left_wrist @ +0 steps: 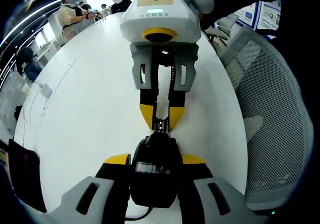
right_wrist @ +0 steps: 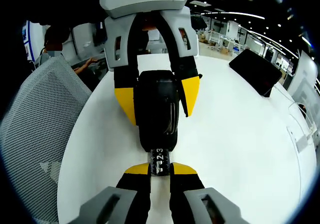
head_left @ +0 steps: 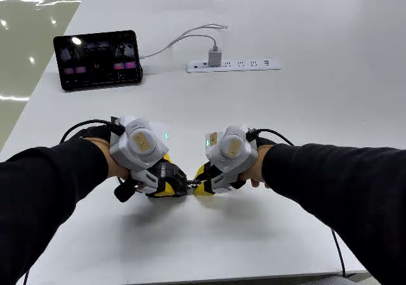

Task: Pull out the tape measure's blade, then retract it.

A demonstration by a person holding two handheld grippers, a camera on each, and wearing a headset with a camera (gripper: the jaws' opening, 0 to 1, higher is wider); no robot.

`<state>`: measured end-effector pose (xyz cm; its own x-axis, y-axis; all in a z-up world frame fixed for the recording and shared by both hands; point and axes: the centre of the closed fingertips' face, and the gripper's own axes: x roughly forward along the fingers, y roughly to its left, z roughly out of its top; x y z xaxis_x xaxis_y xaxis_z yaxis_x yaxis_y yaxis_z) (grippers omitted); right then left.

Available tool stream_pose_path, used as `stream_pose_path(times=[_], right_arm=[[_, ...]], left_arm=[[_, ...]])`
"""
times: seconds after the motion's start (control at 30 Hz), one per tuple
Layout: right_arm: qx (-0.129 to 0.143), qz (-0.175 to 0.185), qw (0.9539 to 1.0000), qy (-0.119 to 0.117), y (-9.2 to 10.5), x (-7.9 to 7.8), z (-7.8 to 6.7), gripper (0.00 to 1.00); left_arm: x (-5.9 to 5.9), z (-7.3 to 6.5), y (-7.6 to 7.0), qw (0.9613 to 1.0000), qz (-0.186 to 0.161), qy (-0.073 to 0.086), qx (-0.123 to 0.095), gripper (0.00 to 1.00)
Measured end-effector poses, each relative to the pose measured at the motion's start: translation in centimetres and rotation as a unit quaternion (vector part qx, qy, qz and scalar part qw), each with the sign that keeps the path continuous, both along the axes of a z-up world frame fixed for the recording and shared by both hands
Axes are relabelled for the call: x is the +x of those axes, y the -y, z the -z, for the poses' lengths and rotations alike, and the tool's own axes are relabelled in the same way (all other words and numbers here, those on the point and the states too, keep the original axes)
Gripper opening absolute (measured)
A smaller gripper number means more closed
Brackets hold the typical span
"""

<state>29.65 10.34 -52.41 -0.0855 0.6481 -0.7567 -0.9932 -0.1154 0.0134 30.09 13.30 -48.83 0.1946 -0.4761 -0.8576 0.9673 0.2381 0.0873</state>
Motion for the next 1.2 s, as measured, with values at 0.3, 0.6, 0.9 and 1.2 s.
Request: stream_pose_path(times=[0.3,0.6,0.9,1.2], right_arm=[[-0.003,0.0,1.0,-0.001,0.6,0.1,0.0,0.1],[-0.004,0.004,1.0,-0.004,1.0,0.2,-0.1,0.1],[-0.006,0.006,0.9999,-0.006,1.6,0.2,-0.1,0.1],[-0.009,0.007,0.9999,-0.004,2.3,0.3,0.0,0.1]], left_arm=[[0.0,0.0,-0.1,1.0,-0.001,0.0,0.001,0.31],[0.0,0.0,-0.2,1.0,-0.002,-0.001,-0.001,0.31],[0.0,0.0,-0.2,1.0,-0.003,0.001,-0.001,0.31],[0.0,0.0,-0.1,1.0,-0.004,0.001,-0.001,0.31]])
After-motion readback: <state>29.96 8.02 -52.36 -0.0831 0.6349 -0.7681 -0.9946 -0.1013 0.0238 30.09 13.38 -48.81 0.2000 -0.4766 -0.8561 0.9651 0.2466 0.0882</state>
